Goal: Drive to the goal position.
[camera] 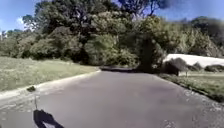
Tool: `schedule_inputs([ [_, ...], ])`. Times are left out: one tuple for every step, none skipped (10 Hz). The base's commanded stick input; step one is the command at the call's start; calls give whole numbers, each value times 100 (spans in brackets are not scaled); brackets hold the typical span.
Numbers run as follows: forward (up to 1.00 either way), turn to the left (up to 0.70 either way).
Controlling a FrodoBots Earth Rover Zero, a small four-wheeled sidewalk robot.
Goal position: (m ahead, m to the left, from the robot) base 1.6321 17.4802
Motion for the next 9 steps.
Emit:
schedule_inputs([
  [100,-40],
  [100,-15],
  [100,-7],
  [100,0],
  [100,0],
  [100,0],
  [71,0],
  [27,0],
  [0,0],
])
